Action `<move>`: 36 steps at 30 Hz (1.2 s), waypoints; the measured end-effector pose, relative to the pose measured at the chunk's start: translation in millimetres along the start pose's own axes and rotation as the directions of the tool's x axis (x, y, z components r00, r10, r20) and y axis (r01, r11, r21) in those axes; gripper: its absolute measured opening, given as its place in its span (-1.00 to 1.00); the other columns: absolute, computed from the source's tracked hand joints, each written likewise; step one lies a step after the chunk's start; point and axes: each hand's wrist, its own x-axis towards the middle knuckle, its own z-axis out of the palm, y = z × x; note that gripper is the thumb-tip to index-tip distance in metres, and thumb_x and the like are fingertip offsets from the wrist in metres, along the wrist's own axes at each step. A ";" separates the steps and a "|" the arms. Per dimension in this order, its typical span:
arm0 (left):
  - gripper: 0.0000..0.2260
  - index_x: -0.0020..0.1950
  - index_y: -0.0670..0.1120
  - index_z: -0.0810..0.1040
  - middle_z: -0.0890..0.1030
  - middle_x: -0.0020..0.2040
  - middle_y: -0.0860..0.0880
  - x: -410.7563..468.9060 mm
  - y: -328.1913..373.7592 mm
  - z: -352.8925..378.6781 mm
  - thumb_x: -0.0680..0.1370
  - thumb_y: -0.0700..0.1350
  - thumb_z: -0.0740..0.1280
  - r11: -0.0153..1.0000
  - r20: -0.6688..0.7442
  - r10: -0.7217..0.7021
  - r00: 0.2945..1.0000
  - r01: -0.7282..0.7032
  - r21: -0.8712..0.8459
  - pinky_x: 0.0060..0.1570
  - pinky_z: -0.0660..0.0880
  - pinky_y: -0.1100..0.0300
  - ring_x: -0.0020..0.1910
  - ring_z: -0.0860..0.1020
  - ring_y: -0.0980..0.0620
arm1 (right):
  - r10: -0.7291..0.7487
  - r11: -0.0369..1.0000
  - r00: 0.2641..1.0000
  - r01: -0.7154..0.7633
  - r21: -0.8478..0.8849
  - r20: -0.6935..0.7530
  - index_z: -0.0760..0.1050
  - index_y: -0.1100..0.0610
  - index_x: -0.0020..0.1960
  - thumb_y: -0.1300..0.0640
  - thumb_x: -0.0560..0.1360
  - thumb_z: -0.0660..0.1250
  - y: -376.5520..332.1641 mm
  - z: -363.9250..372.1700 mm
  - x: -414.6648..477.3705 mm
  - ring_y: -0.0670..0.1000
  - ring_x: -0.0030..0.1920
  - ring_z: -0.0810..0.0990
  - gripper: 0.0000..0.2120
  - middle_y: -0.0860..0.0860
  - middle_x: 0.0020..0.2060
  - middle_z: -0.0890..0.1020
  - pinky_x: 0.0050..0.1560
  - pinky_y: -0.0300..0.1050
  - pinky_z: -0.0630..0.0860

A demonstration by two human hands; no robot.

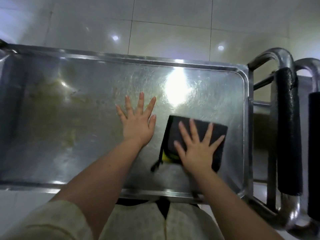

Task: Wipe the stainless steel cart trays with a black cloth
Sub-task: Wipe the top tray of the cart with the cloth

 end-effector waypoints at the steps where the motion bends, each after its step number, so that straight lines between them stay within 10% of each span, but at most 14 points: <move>1: -0.49 0.58 0.26 -0.19 -0.20 0.61 0.04 0.2 0.0 0.6 0.62 0.21 -0.19 1.000 -0.005 -0.001 1.000 0.001 0.000 0.38 -0.21 -0.45 0.54 -0.26 -0.31 | 0.122 0.992 0.993 -0.122 0.016 0.002 -0.26 -0.32 0.53 -0.41 0.52 -0.21 -0.4 -7.0 33.4 0.36 0.52 -0.26 -0.38 -0.16 0.56 -0.16 0.29 0.61 -0.27; 6: -0.49 0.59 0.23 -0.15 -0.15 0.62 0.02 2.3 -2.3 3.6 0.63 0.21 -0.16 0.999 -0.023 0.021 1.000 -0.020 0.038 0.37 -0.18 -0.47 0.54 -0.21 -0.33 | 0.285 0.957 0.958 -0.284 0.059 -0.010 -0.31 -0.28 0.53 -0.42 0.50 -0.27 -35.2 -37.8 170.3 0.40 0.49 -0.31 -0.35 -0.14 0.57 -0.24 0.23 0.62 -0.31; 13: -0.50 0.58 0.24 -0.03 -0.15 0.62 0.01 1.6 -1.5 -0.4 0.62 0.22 -0.18 0.998 0.010 0.011 1.000 -0.012 0.068 0.38 -0.23 -0.45 0.54 -0.23 -0.33 | -0.049 0.998 0.998 0.050 -0.039 0.026 -0.27 -0.32 0.52 -0.46 0.48 -0.29 -43.2 -44.0 180.0 0.33 0.52 -0.30 -0.35 -0.20 0.57 -0.20 0.28 0.57 -0.37; 22: -0.50 0.56 0.28 -0.25 -0.24 0.61 0.02 2.3 0.2 -2.4 0.63 0.21 -0.17 1.000 0.016 0.006 1.000 -0.007 0.013 0.38 -0.25 -0.44 0.53 -0.28 -0.32 | 0.326 0.944 0.945 -0.327 0.039 0.031 -0.32 -0.30 0.52 -0.43 0.52 -0.23 63.1 -57.7 142.7 0.32 0.51 -0.31 -0.36 -0.16 0.56 -0.27 0.36 0.55 -0.24; 29: -0.50 0.56 0.23 -0.22 -0.19 0.61 0.04 2.2 -3.1 -7.0 0.65 0.14 -0.11 1.000 0.031 -0.006 1.000 0.006 -0.005 0.39 -0.30 -0.40 0.55 -0.26 -0.28 | -0.230 0.964 0.969 0.239 -0.113 0.090 -0.29 -0.34 0.52 -0.46 0.47 -0.27 -12.1 -27.9 98.9 0.31 0.52 -0.31 -0.35 -0.21 0.57 -0.18 0.35 0.51 -0.31; 36: -0.52 0.59 0.20 -0.10 -0.09 0.62 0.03 0.0 -26.9 -18.5 0.67 0.11 -0.07 0.991 0.068 0.130 0.989 -0.132 0.025 0.40 -0.24 -0.43 0.58 -0.18 -0.19 | 0.371 0.928 0.928 -0.371 -0.008 0.031 -0.28 -0.32 0.53 -0.46 0.47 -0.29 82.6 -38.4 68.3 0.28 0.52 -0.33 -0.34 -0.20 0.56 -0.22 0.37 0.51 -0.26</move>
